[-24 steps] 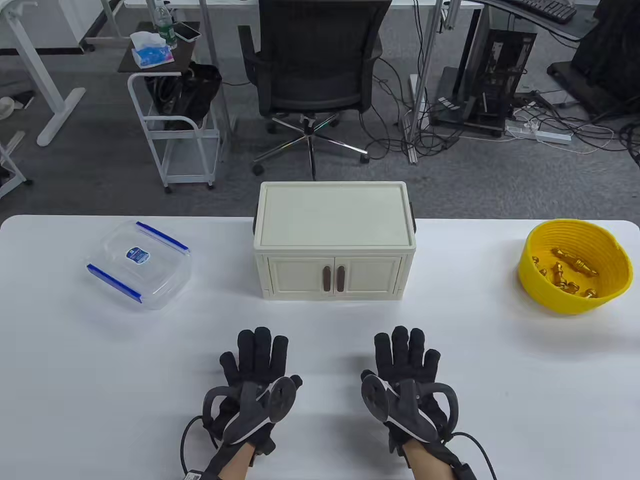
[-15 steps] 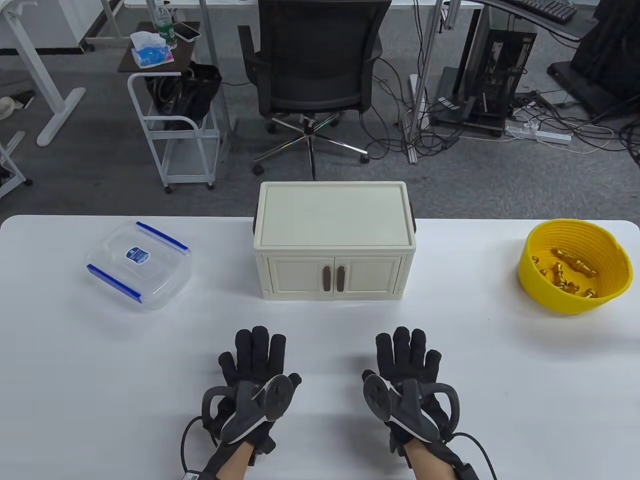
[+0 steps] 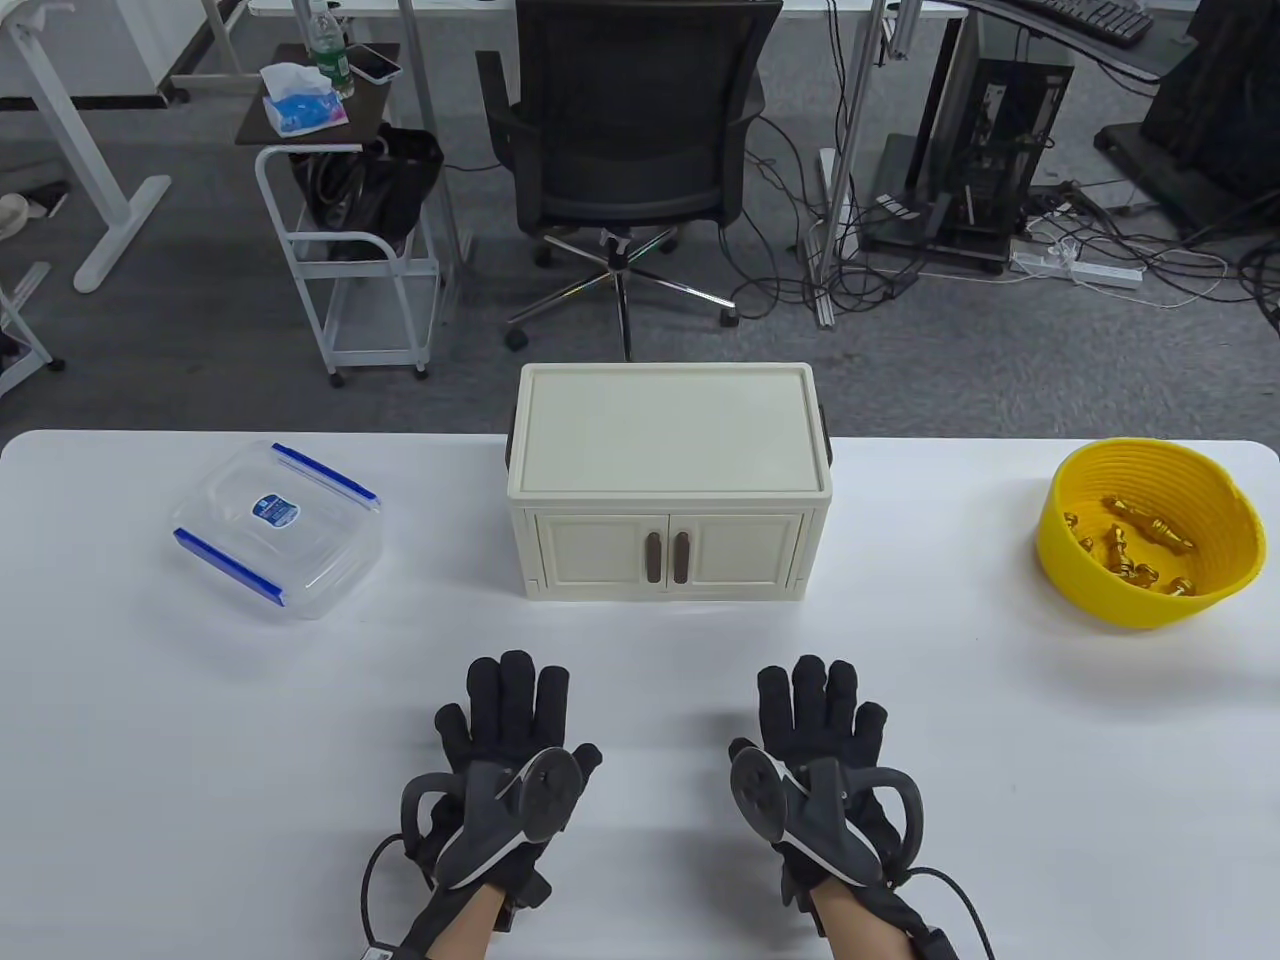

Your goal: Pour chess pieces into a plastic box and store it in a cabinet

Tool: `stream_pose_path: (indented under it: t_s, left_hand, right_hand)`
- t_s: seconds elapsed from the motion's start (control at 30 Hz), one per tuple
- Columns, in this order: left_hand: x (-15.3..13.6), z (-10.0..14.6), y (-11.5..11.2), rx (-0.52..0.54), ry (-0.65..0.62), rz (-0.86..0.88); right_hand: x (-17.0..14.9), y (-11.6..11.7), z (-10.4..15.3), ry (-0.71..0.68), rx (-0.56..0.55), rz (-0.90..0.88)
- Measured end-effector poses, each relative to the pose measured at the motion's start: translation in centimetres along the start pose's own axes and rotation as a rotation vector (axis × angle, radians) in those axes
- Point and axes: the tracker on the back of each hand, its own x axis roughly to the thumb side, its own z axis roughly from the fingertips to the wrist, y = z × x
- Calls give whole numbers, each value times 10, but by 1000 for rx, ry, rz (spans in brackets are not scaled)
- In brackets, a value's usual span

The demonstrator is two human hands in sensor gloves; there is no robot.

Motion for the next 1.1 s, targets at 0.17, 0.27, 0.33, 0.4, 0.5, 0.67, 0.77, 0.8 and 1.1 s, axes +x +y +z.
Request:
stream_pose_path:
  t_s: [0.17,0.27,0.33,0.4,0.5,0.67,0.77,0.8,1.1]
  left_hand:
    - [-2,1,4,6,-3,46]
    - [-5,3,5,9,1,59]
    - [-7,3,6,12,9,67]
    - [-10,3,8,15,18,85]
    - [-13,2,9,18,31,111]
    - [-16,2,10,22,37,140]
    - [-16,2,10,23,35,147]
    - [-16,2,10,22,35,147]
    - [-18,1,11,19,43,165]
  right_hand:
    - [-3,-11,-17,70,-9,-151]
    - [-5,-16,-38,124,-21,-204]
    - [-4,-18,-57,168,-38,-257]
    - [-1,-21,-79,215,-47,-299]
    - [7,-24,-108,282,-73,-336]
    - [25,-17,-148,392,-121,-291]
    - [32,-11,-160,426,-128,-268]
    - [34,-9,-163,434,-125,-266]
    - [39,1,-172,494,-117,-368]
